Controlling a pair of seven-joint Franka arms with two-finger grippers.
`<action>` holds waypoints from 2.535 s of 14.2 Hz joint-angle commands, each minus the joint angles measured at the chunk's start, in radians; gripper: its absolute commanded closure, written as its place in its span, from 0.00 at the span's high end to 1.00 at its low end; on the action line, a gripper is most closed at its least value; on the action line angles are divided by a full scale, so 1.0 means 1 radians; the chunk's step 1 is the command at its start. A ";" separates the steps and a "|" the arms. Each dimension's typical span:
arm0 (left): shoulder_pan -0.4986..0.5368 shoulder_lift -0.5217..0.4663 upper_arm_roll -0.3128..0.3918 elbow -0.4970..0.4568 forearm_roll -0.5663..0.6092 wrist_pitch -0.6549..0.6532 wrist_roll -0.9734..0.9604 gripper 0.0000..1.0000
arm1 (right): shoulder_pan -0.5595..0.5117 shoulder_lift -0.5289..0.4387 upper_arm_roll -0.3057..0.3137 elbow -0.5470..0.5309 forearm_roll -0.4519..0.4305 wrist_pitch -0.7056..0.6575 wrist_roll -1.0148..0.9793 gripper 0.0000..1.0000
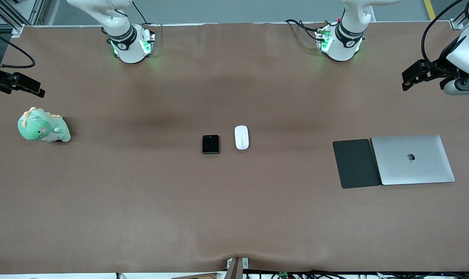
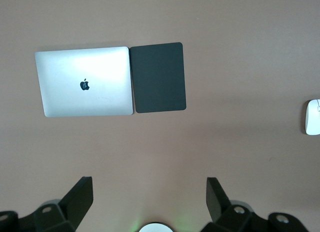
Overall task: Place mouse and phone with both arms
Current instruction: 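Move the left gripper over the white mouse, then lower the left gripper and grasp the white mouse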
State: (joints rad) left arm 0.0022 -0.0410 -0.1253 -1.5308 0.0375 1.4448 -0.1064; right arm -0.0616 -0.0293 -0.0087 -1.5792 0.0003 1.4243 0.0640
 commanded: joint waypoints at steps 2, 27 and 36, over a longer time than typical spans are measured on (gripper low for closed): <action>0.002 0.012 -0.001 0.026 -0.010 -0.018 -0.012 1.00 | -0.006 -0.021 0.003 -0.021 -0.013 0.004 -0.013 1.00; -0.548 0.654 -0.105 0.021 0.085 0.630 -0.791 1.00 | -0.006 -0.021 0.003 -0.019 -0.013 0.004 -0.012 1.00; -0.597 0.829 -0.105 0.026 0.110 0.827 -0.946 1.00 | 0.000 -0.008 0.003 -0.001 0.006 0.015 -0.003 1.00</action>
State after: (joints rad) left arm -0.5818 0.7574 -0.2359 -1.5271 0.1304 2.2451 -1.0210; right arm -0.0611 -0.0293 -0.0098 -1.5821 0.0010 1.4337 0.0641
